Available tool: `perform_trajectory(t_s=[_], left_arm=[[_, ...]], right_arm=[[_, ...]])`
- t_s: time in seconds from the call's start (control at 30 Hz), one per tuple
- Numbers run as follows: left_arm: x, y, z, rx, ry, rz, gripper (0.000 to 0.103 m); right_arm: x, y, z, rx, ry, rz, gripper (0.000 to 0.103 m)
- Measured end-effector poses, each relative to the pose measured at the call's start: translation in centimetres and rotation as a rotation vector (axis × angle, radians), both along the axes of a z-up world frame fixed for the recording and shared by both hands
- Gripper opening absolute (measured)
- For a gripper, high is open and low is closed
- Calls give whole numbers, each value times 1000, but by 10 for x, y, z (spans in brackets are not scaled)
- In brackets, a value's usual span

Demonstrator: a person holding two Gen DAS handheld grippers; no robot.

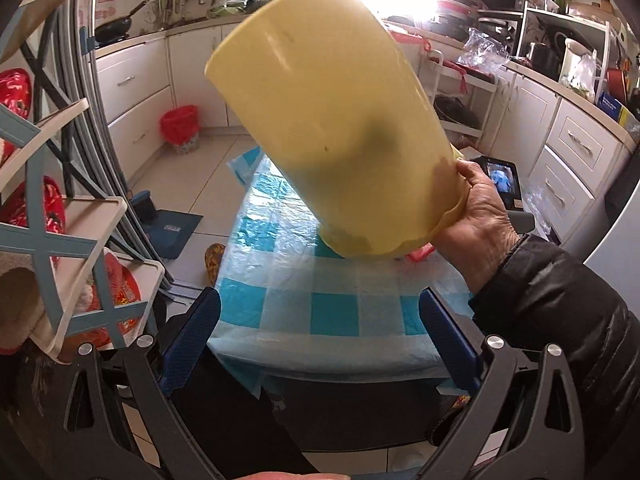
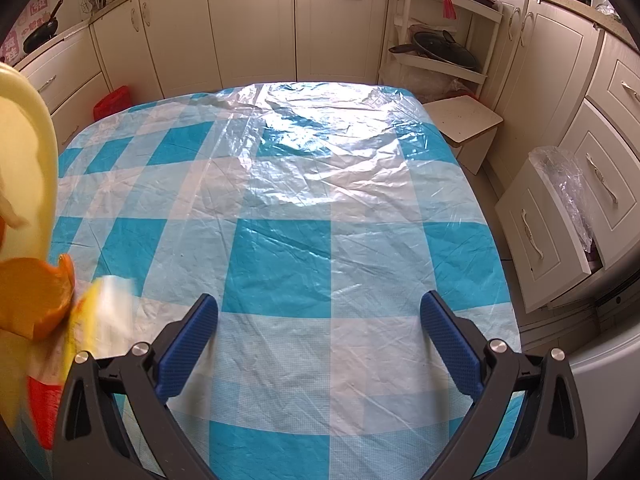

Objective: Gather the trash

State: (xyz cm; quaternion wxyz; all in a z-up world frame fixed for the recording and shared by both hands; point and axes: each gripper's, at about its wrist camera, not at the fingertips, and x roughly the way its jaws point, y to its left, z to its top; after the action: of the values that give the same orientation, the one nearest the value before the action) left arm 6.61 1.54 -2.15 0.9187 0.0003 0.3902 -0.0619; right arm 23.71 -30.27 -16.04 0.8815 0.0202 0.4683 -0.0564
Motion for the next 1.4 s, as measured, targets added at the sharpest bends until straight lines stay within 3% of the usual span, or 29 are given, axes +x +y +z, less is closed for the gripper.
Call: perform_trajectory(t_s=[0.2, 0.37, 0.63, 1.03, 1.4], left_arm=[[0, -4, -12, -72, 7, -28, 96], [-12, -25, -3, 21, -90, -39, 96], [-7, -39, -11, 39, 61, -84, 95], [-19, -47, -3, 64, 32, -89, 95], [-15, -58, -9, 46, 57, -118, 95]], right_arm=[[0, 0, 0, 1, 0, 0, 97], [-1, 1, -1, 0, 0, 0, 97], [-1, 1, 0, 0, 0, 0, 97], [-1, 1, 0, 1, 0, 0, 97], [-1, 1, -1, 1, 0, 0, 97]])
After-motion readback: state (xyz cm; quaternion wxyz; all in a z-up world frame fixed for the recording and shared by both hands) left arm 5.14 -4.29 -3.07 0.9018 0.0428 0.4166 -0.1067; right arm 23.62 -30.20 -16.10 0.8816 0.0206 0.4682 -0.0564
